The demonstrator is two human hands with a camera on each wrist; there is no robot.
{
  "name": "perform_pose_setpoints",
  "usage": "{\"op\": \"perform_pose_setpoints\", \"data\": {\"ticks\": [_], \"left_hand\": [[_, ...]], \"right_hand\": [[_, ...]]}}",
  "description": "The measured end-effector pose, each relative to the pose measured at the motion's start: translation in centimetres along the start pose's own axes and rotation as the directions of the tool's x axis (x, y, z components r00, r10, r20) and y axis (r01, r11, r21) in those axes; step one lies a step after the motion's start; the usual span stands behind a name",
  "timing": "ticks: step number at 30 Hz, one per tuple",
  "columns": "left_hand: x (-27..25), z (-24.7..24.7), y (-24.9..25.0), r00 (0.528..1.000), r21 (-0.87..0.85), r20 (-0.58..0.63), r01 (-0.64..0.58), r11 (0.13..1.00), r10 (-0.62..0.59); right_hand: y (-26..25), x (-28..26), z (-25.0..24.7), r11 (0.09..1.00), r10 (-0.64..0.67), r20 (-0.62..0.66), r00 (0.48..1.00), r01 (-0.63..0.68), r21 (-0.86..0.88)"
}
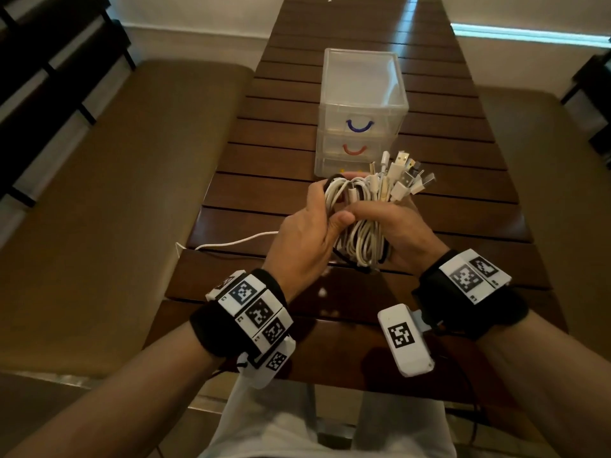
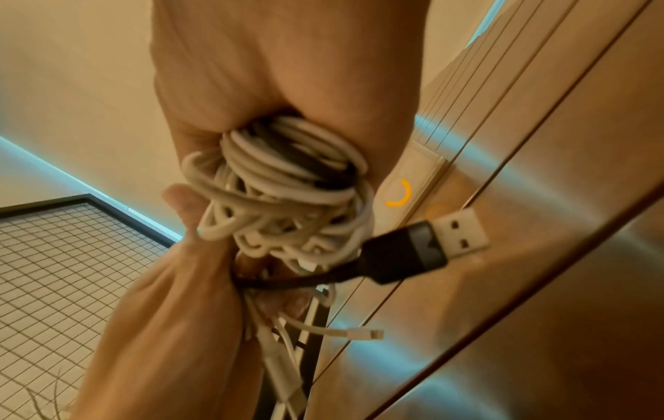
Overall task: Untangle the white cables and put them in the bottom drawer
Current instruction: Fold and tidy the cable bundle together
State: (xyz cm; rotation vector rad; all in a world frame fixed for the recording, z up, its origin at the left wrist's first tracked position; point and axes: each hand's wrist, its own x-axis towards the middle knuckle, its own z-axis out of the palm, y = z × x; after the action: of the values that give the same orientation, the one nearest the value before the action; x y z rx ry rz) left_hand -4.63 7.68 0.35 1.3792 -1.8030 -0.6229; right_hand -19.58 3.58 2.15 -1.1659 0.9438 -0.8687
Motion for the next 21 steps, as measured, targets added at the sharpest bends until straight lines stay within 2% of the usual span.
{"op": "perform_pose_setpoints", "data": {"ticks": [5, 9, 15, 18, 21], "left_hand": [[0.3, -1.1, 0.3, 0.969, 0.272, 0.244, -0.030, 0.962, -0.038], [0.5, -0.9, 0.6, 0.954, 0.390, 0.288, -0.035, 0.920, -0.086], [0.7, -0.8, 0.9, 0.946, 0.415, 0.321, -0.099, 0.905, -0.044], [0.7, -0.7, 1.0, 0.958, 0.311, 0.287, -0.072, 0.948, -0.021], [1.0, -1.0, 0.8, 0.943, 0.227, 0.332, -0.075, 0.971, -0.005]], "right_hand": [[0.7, -0.4, 0.3, 0.998, -0.063, -0.079, 0.995, 0.064, 0.021], [0.8, -1.3, 0.8, 0.997, -0.069, -0.100, 0.993, 0.073, 0.030], [0.4, -0.9, 0.9, 0.993, -0.095, -0.102, 0.990, 0.102, 0.065], [0.0, -0.6, 1.0, 0.991, -0.117, -0.112, 0.987, 0.124, 0.056], [-0.1, -0.6, 1.3, 0.990, -0.128, -0.118, 0.985, 0.135, 0.048]]}}
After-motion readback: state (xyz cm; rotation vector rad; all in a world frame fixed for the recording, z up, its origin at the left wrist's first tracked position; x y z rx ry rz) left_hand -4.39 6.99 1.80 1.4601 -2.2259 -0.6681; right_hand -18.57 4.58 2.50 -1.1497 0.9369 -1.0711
